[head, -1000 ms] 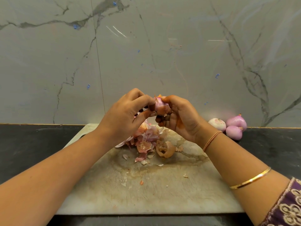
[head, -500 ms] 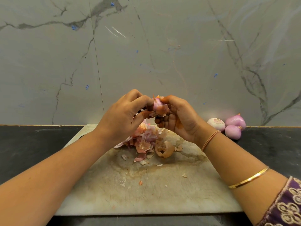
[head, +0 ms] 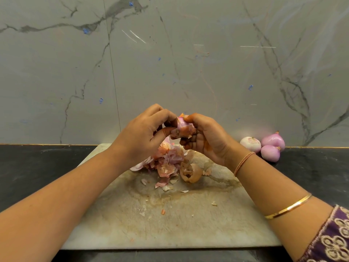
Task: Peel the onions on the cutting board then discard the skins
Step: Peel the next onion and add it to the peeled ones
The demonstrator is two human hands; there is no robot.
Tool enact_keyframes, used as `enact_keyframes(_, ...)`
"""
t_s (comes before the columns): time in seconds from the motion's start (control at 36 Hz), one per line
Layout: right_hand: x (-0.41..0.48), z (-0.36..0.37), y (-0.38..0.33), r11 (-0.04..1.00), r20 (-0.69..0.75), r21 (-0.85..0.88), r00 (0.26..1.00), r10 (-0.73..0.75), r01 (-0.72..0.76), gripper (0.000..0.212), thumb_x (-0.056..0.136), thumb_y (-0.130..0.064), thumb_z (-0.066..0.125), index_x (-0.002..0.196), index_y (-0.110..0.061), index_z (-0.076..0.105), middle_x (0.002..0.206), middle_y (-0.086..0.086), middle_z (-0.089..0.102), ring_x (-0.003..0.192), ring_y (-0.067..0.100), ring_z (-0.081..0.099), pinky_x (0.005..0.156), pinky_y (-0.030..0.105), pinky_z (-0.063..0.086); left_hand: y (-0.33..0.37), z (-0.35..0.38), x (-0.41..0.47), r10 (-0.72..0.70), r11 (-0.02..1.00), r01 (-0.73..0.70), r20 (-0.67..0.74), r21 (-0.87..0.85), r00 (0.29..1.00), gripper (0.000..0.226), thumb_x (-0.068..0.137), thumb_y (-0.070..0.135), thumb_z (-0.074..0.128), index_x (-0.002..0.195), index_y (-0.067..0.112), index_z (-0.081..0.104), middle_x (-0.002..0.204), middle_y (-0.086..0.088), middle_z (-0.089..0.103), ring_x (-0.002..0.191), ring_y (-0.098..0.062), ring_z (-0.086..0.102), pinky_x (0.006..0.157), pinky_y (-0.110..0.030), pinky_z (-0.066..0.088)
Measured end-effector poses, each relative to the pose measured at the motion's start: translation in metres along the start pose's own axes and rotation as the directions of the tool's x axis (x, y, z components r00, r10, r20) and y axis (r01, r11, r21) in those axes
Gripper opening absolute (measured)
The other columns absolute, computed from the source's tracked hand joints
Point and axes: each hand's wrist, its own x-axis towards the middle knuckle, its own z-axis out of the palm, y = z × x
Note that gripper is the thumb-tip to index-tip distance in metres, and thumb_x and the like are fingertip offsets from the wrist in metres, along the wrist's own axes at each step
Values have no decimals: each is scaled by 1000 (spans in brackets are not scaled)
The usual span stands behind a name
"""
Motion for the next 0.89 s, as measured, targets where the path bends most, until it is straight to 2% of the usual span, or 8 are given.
enact_keyframes(0.17, 1, 0, 0, 1000, -24, -2, 999, 23, -23, 41, 96, -26, 46, 121, 5, 57, 93, 22, 66, 58, 16, 58, 55, 23, 50, 2, -1, 0, 6, 998, -9, 37, 66, 999, 18, 89, 22, 48, 101, 16, 59, 95, 10, 45, 80, -7, 47, 65, -29, 49)
enact_keyframes(0.25, 1, 0, -1, 998, -28, 53, 999, 36, -34, 42, 96, -26, 45, 122, 4, 55, 90, 21, 67, 56, 15, 58, 53, 22, 49, 3, -1, 0, 3, 994, -7, 39, 109, 999, 17, 89, 21, 48, 101, 14, 58, 95, 10, 44, 78, -10, 47, 62, -27, 48)
enact_keyframes(0.39, 0, -3, -4, 987, -38, 155, 998, 54, -48, 44, 96, -27, 42, 125, 4, 55, 96, 23, 65, 55, 14, 56, 52, 21, 48, 3, -3, 0, -38, 983, 29, 48, 182, 998, 6, 94, 9, 54, 99, 12, 55, 94, 7, 43, 76, -14, 46, 62, -25, 43)
enact_keyframes(0.5, -1, -6, -6, 971, -38, 236, 998, 55, -44, 44, 95, -27, 39, 118, 6, 58, 86, 18, 69, 55, 12, 55, 53, 20, 48, -1, -2, 0, -105, 966, 86, 67, 245, 992, 7, 96, 15, 51, 100, 11, 55, 95, 5, 43, 79, -16, 47, 68, -29, 43)
enact_keyframes(0.61, -2, -6, -8, 962, -37, 272, 999, 39, -27, 39, 94, -24, 39, 113, 4, 58, 90, 19, 66, 57, 15, 57, 54, 22, 50, -2, -1, -1, -141, 968, 130, 37, 213, 989, 3, 95, 23, 53, 94, 20, 52, 87, 10, 45, 75, -9, 48, 65, -27, 43)
enact_keyframes(0.69, -2, -4, -7, 960, -30, 279, 999, 22, -13, 25, 94, -18, 40, 98, -1, 58, 83, 15, 60, 62, 18, 57, 58, 24, 52, 4, -1, -1, -166, 980, 166, -4, 108, 986, 17, 90, 45, 50, 88, 29, 49, 84, 16, 50, 74, -6, 51, 59, -22, 43)
enact_keyframes(0.78, -3, -1, -6, 960, -2, 281, 1000, -5, 5, 20, 94, -14, 41, 91, -3, 58, 82, 14, 58, 66, 19, 56, 63, 26, 52, 10, 0, 0, -175, 979, 176, -19, 100, 984, 33, 85, 65, 46, 85, 32, 49, 81, 17, 51, 71, -6, 51, 55, -16, 39)
enact_keyframes(0.89, -3, 1, -5, 960, 28, 280, 999, -28, 19, 20, 93, -11, 42, 90, -2, 59, 85, 14, 61, 65, 17, 59, 67, 28, 54, 8, 2, -2, -170, 981, 171, -17, 95, 985, 21, 86, 51, 51, 86, 30, 51, 80, 16, 52, 71, -6, 51, 56, -16, 38)
